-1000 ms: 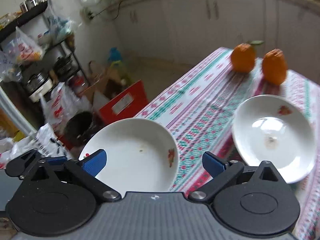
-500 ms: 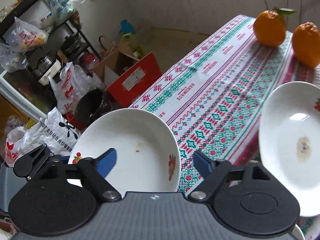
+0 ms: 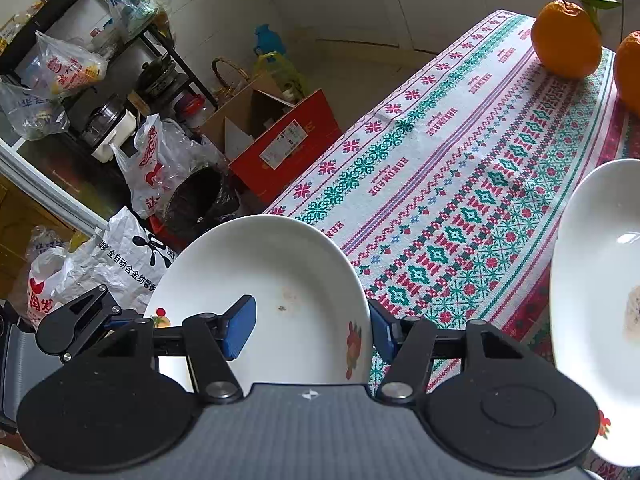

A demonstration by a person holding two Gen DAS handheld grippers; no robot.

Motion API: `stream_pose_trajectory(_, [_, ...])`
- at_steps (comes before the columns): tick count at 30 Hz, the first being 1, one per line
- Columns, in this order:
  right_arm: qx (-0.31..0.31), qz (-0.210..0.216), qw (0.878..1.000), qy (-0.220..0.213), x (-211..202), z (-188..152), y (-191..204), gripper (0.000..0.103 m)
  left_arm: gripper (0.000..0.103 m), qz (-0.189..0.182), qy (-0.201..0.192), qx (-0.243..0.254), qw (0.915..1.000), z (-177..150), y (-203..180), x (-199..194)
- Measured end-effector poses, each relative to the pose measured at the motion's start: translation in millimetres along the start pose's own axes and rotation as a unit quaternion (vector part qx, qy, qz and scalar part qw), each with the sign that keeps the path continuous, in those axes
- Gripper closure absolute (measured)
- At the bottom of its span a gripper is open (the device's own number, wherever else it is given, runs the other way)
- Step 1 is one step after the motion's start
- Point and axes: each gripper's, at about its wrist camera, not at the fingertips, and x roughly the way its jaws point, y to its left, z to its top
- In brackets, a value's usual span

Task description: Organize plates and bowls

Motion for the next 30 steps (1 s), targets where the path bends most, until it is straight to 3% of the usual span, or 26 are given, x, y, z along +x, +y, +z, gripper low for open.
stream_pose_trajectory(12, [0.003, 0.012, 1.000, 0.005, 7.0, 4.3, -2.7, 0.037, 0.001, 0.006, 0.003, 0.011, 0.9999, 1.5, -0.3, 3.0])
stream_pose_trajectory(30, [0.001, -0.017, 1.000, -0.007, 1.5, 17.9, -11.7, 0.037, 0.002, -0.002, 0.006, 0.032, 0.9995, 20.1, 9.1, 16.4])
